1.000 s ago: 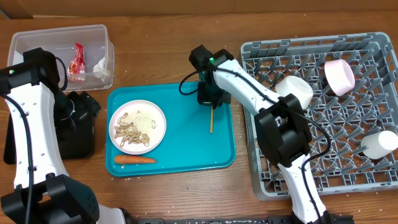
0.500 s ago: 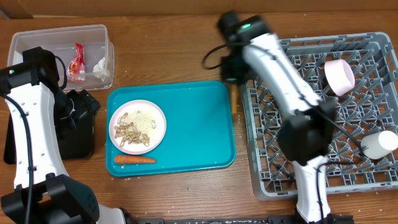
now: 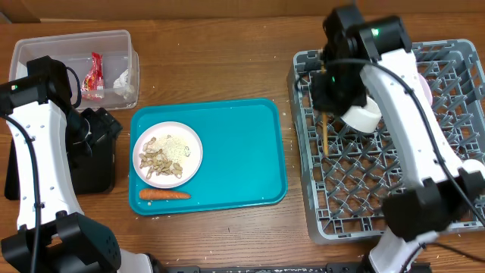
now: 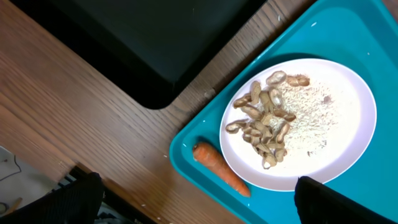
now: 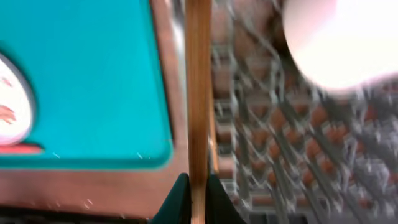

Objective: Sort waste into correct bins and load items into the dishwasher
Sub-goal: 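Carry the chopstick into the dish rack with the right gripper and release, then grasp the rim of the white plate with the left gripper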

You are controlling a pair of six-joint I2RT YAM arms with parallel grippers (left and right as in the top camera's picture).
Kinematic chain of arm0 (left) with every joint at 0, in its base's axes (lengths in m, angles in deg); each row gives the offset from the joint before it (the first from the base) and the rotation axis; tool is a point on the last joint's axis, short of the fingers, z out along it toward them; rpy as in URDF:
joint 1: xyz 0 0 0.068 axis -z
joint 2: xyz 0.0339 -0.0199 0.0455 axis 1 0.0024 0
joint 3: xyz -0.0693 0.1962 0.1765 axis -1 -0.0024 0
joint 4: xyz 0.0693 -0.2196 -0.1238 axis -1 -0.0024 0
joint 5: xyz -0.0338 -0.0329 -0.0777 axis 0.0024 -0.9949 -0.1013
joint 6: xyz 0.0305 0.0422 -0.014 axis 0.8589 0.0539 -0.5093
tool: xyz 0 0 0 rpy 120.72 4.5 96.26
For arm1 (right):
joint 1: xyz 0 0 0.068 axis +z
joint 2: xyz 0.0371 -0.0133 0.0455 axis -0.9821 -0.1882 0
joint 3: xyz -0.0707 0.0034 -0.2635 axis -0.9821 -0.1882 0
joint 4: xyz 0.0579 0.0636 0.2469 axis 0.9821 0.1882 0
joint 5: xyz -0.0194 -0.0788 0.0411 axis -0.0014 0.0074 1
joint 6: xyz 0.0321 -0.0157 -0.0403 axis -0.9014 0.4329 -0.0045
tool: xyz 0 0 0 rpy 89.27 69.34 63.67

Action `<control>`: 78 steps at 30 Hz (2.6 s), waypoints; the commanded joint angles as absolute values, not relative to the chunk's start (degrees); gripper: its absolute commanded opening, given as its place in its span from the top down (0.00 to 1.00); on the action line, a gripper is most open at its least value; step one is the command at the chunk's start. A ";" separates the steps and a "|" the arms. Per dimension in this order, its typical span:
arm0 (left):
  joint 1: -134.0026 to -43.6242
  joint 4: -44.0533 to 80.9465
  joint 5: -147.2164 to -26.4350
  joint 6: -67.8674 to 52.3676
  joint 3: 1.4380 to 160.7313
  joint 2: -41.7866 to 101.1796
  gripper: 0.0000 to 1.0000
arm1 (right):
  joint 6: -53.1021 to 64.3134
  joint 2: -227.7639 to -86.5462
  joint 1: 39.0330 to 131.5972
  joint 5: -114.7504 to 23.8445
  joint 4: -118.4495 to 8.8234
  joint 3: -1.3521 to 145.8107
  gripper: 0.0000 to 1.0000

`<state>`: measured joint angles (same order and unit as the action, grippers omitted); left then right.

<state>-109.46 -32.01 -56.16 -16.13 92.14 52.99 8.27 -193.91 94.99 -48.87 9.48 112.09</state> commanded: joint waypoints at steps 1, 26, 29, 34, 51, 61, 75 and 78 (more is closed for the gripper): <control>-109.33 -32.14 -56.07 -15.04 91.79 52.85 0.00 | 9.04 -187.26 94.31 -54.45 8.43 101.94 0.96; -109.33 -30.87 -56.07 -15.02 91.79 52.85 0.00 | 12.29 -186.10 94.66 -50.82 -20.05 76.52 0.44; -109.30 -30.85 -56.09 -15.02 91.79 52.85 0.00 | 11.05 -184.64 93.61 -51.02 -17.47 82.25 0.44; -107.60 -30.66 -57.58 -13.47 91.79 52.85 0.00 | 7.05 -180.33 87.47 -54.36 -16.38 95.74 0.30; -73.44 -27.38 -59.94 -16.39 90.02 56.09 0.01 | 7.90 -179.96 68.63 -52.22 -6.94 100.30 0.12; -63.25 -21.28 -53.82 -17.64 87.88 69.36 0.11 | 7.88 -179.96 69.28 -47.63 -5.54 100.30 0.14; -66.71 -14.42 -52.42 -18.91 87.88 82.34 0.28 | 7.94 -179.96 69.28 -46.99 -5.21 100.30 0.14; -67.16 -14.39 -52.16 -18.91 87.88 83.04 0.46 | 7.94 -179.96 69.28 -46.99 -5.23 100.30 0.14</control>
